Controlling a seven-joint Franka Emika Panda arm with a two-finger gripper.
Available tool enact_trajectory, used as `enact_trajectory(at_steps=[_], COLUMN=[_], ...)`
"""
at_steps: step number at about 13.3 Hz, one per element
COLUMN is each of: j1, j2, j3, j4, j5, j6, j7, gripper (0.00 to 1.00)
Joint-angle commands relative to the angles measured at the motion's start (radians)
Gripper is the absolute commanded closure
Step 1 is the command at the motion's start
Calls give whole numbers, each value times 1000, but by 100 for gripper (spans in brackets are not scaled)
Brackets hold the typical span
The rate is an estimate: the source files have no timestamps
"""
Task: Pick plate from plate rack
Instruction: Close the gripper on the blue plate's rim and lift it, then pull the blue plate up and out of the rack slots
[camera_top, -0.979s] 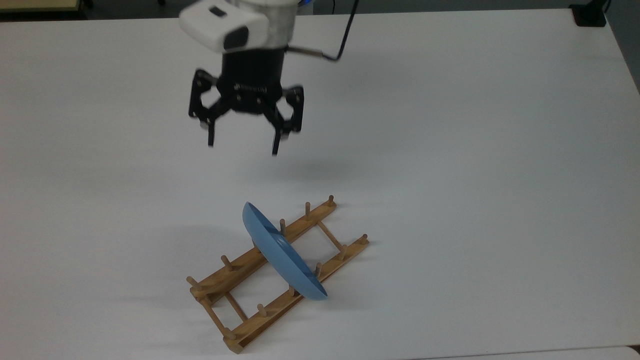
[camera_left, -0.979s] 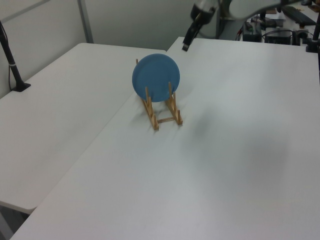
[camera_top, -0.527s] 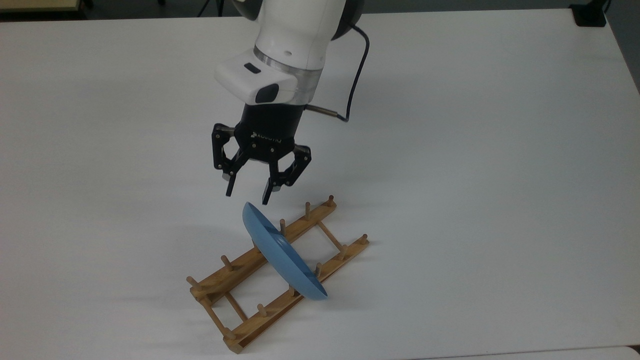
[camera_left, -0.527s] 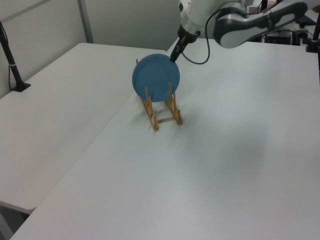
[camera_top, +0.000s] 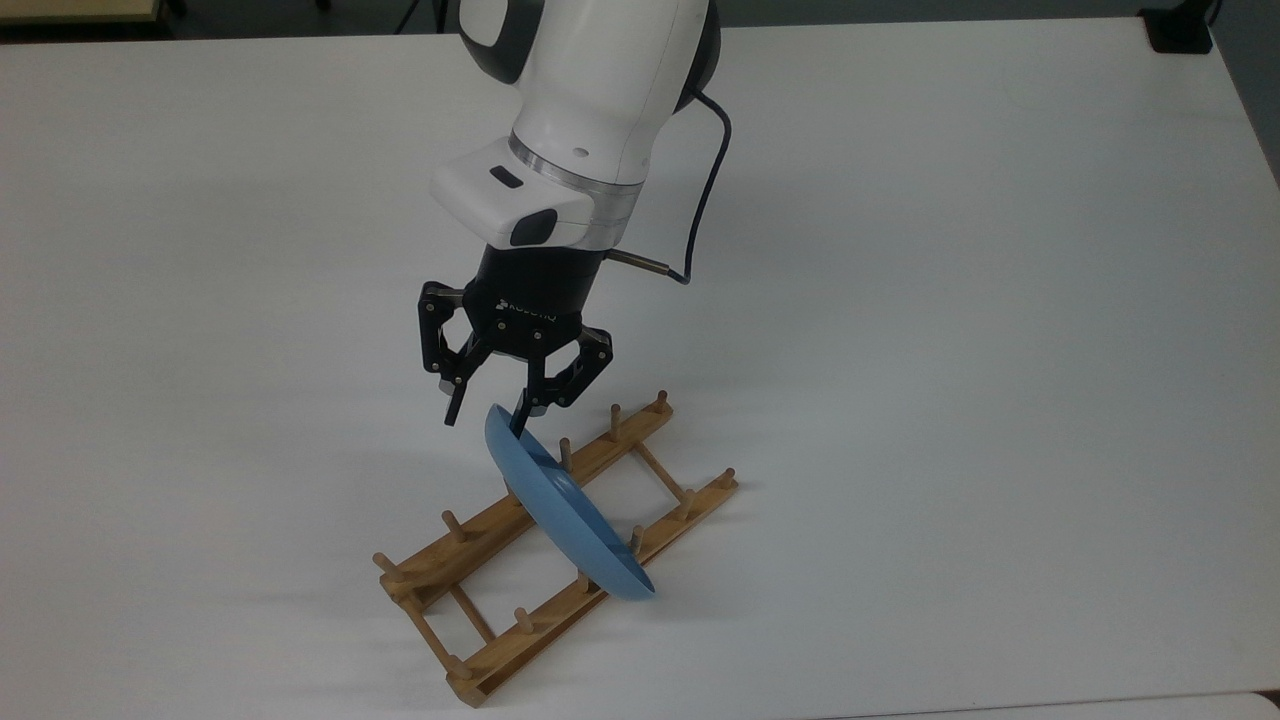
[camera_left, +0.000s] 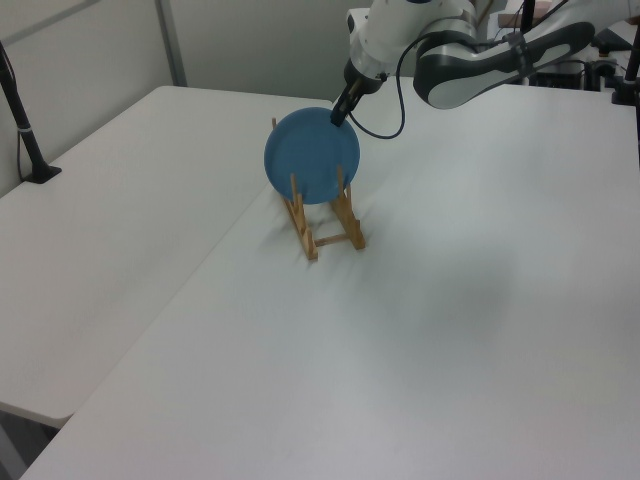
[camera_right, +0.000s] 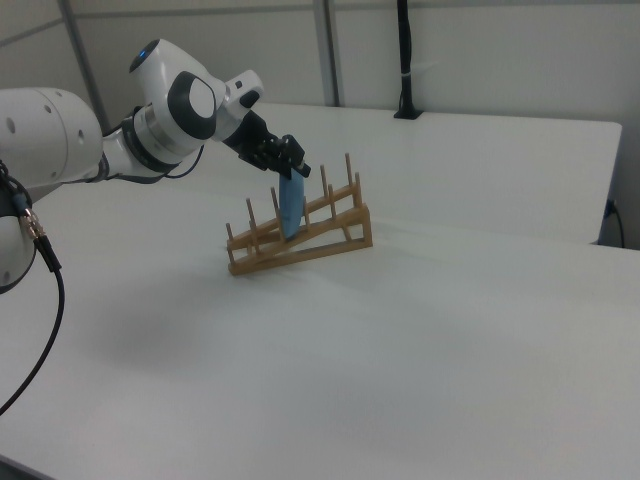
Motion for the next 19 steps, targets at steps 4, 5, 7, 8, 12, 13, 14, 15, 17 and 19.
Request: enact_trajectory(at_steps=[4,5,7,8,12,13,14,15,17,19], j1=[17,17,19,19,16,16,14,13,8,7], j2=[8,6,6,6,-11,-20,-29,-35,-66,-93], j3=[-11,-9,-9,-9,-9,-11,-11,-12,-14,-14], j4=[21,21,19,18,18,18,18,18,18,18], j5=[-23,-23,-24,-26,-57,-64,-69,-69,-69,-63], j6=[17,17,17,17,15,15,15,14,9,6], j7=[22,22,21,19,18,18,18,16,15,18], gripper=[63,67,79,84,96,96,96,96,96,98])
